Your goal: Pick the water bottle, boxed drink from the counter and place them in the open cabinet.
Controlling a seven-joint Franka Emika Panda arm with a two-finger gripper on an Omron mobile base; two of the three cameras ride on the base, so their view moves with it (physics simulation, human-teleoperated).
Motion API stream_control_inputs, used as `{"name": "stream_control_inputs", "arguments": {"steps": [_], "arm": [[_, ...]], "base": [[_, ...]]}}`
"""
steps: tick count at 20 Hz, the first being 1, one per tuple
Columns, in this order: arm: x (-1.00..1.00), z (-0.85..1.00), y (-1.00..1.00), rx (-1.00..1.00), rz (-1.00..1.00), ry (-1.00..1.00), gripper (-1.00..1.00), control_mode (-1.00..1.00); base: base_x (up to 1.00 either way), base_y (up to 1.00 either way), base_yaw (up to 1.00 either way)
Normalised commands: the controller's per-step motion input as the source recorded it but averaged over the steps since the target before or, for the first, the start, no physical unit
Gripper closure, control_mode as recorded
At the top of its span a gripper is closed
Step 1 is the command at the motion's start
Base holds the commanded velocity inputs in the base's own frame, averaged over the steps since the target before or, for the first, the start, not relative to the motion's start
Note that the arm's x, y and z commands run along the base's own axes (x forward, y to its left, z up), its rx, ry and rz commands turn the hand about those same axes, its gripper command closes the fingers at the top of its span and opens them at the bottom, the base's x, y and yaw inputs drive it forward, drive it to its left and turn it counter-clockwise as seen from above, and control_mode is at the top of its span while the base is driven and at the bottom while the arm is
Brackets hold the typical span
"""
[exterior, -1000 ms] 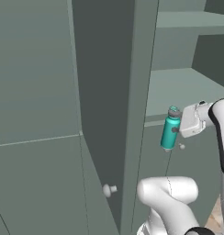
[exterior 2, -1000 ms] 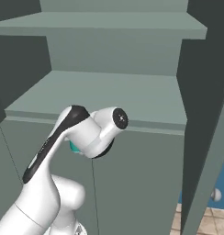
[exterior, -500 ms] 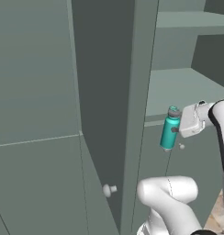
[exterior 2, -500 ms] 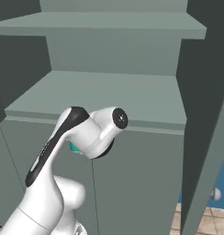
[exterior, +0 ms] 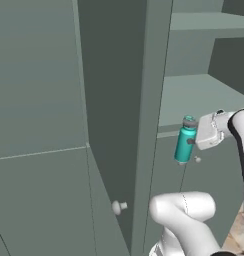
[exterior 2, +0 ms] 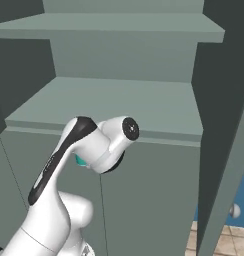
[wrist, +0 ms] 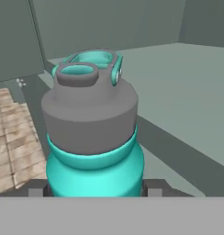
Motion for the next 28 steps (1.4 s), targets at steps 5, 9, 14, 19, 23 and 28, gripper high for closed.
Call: {"name": "stream_control_inputs", "arguments": {"steps": [5, 9, 14, 19, 23, 28], "arm": [[-0.40, 0.41, 0.00, 0.00, 0.00, 0.03, 1.00, -1.00], [-0.38, 0.65, 0.00, -0.04, 0.00, 0.05, 1.00, -1.00], [-0.22, 0.62, 0.00, 0.00, 0.00, 0.02, 1.00, -1.00], [-0.17, 0.32, 0.00, 0.07, -0.02, 0.00, 1.00, -1.00], [0.03, 0.00, 0.00, 0.04, -0.12, -0.16, 1.00, -1.00], [0.15, 0.20, 0.06, -0.01, -0.13, -0.03, 1.00, -1.00]], "base": [[0.00, 0.00, 0.00], [0.00, 0.00, 0.00], [0.00, 0.00, 0.00], [0.00, 0.00, 0.00], [0.00, 0.00, 0.00], [0.00, 0.00, 0.00]]}}
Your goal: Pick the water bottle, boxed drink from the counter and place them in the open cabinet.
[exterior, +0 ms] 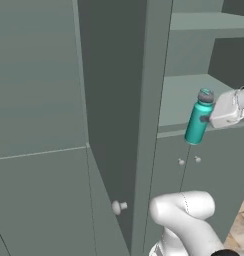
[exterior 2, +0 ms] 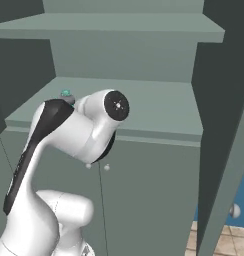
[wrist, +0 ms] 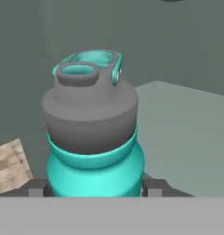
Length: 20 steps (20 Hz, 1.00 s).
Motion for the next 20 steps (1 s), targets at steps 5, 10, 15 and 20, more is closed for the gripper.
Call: {"name": "stream_control_inputs", "arguments": {"steps": [5, 10, 15, 20], "arm": [[0.01, 0.37, 0.07, 0.00, -0.18, 0.11, 1.00, -1.00], [0.13, 0.34, 0.01, 0.00, -0.13, 0.13, 1.00, -1.00], [0.42, 0.00, 0.13, 0.00, -0.21, 0.01, 1.00, -1.00], [0.57, -0.07, 0.10, 0.00, -0.15, 0.00, 1.00, -1.00]], "base": [[0.00, 0.00, 0.00], [0.00, 0.00, 0.00], [0.00, 0.00, 0.00], [0.00, 0.00, 0.00]]}}
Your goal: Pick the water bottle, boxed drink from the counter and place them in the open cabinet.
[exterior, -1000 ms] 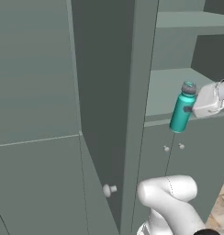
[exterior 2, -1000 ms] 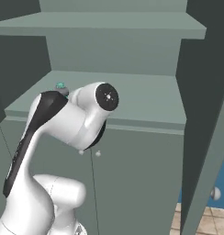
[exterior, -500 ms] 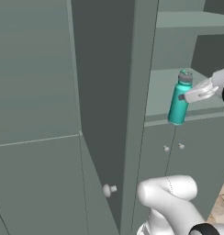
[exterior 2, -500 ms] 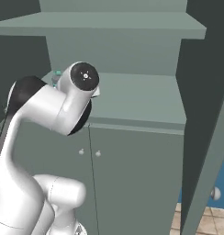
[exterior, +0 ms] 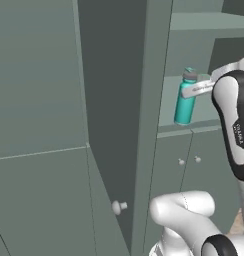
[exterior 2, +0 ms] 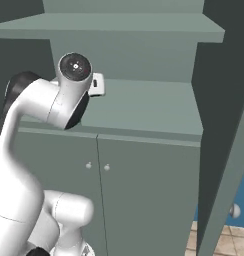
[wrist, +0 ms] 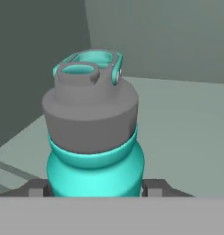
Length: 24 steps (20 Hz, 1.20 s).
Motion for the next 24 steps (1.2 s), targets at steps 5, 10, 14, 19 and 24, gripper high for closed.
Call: {"name": "stream_control_inputs", "arguments": {"steps": [5, 10, 14, 19, 24], "arm": [[0.51, -0.05, 0.03, 0.00, -0.03, 0.02, 1.00, -1.00], [0.59, -0.22, 0.00, 0.00, 0.00, 0.00, 1.00, -1.00], [0.53, -0.28, 0.00, -0.01, 0.00, 0.00, 1.00, -1.00], [0.47, -0.38, 0.00, -0.07, 0.00, -0.03, 1.00, -1.00], [0.53, -0.32, 0.01, -0.03, 0.00, -0.07, 1.00, -1.00]], "base": [[0.00, 0.00, 0.00], [0.00, 0.00, 0.00], [0.00, 0.00, 0.00], [0.00, 0.00, 0.00], [0.00, 0.00, 0.00]]}}
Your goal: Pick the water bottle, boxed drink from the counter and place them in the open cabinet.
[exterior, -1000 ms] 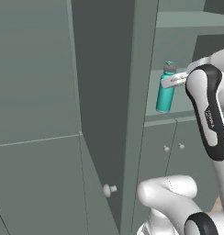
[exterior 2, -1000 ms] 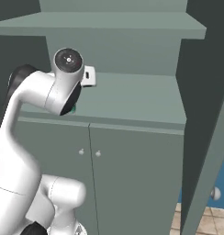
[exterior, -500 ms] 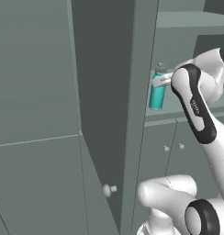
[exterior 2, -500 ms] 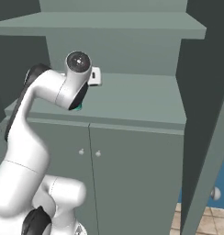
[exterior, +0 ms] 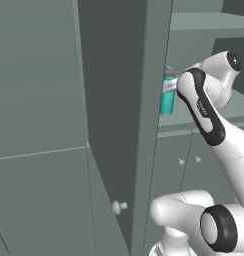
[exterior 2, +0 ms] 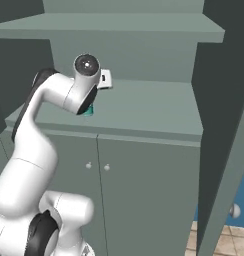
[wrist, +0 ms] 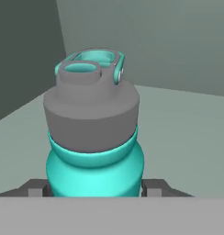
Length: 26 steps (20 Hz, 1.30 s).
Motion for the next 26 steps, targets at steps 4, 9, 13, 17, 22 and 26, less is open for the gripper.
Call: {"name": "stream_control_inputs", "arguments": {"steps": [4, 9, 13, 17, 22, 26], "arm": [[0.57, -0.26, 0.00, 0.00, 0.00, -0.04, 1.00, -1.00], [0.50, -0.31, 0.00, 0.00, 0.00, -0.09, 1.00, -1.00], [0.48, -0.29, 0.00, 0.00, 0.00, -0.02, 1.00, -1.00], [0.41, -0.25, 0.00, 0.00, 0.00, -0.02, 1.00, -1.00], [0.41, -0.10, 0.02, 0.00, 0.00, 0.01, 1.00, -1.00], [0.41, -0.23, 0.06, 0.00, 0.00, 0.00, 1.00, -1.00]], "base": [[0.00, 0.00, 0.00], [0.00, 0.00, 0.00], [0.00, 0.00, 0.00], [0.00, 0.00, 0.00], [0.00, 0.00, 0.00], [0.00, 0.00, 0.00]]}}
